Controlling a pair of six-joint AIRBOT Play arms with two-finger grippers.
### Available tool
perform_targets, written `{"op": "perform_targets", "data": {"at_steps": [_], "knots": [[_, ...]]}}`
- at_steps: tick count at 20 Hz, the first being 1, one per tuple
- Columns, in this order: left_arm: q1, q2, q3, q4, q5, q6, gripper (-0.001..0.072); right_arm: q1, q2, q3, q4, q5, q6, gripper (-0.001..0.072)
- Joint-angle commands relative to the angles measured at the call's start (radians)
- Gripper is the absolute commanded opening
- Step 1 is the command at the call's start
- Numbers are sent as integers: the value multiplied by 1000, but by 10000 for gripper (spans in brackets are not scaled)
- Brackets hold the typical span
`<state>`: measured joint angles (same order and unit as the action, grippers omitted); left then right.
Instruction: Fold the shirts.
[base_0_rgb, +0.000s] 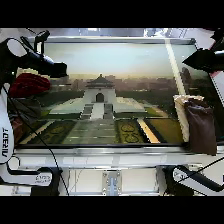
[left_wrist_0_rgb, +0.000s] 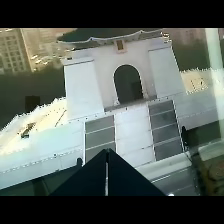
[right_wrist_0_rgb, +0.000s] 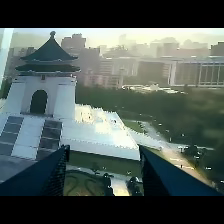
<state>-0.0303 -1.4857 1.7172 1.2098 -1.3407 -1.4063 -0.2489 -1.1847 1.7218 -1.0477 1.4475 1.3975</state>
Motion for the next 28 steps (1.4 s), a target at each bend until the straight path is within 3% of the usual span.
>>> {"op": "perform_targets", "data": {"at_steps": [1,17,19,21,22,23,24,26,28], "knots": [[0,0,0,0,0,0,11,1,-1,0,0,0,0,486],[0,-1,0,2,2,1,11,1,-1,0,0,0,0,486],[1,-4,0,105,35,1,21,2,-1,0,6,-18,0,486],[1,-4,0,384,64,0,31,2,-1,0,21,-74,0,486],[5,-5,0,559,64,-5,180,2,-1,0,32,-101,0,486],[14,-5,0,723,64,-39,378,2,-1,0,52,-130,0,486],[33,-5,0,888,63,-94,500,2,0,0,66,-152,0,486],[113,-6,0,1007,68,-223,501,2,0,0,84,-167,0,486],[238,-20,-1,959,60,-369,501,1,-1,0,84,-168,0,486]]}}
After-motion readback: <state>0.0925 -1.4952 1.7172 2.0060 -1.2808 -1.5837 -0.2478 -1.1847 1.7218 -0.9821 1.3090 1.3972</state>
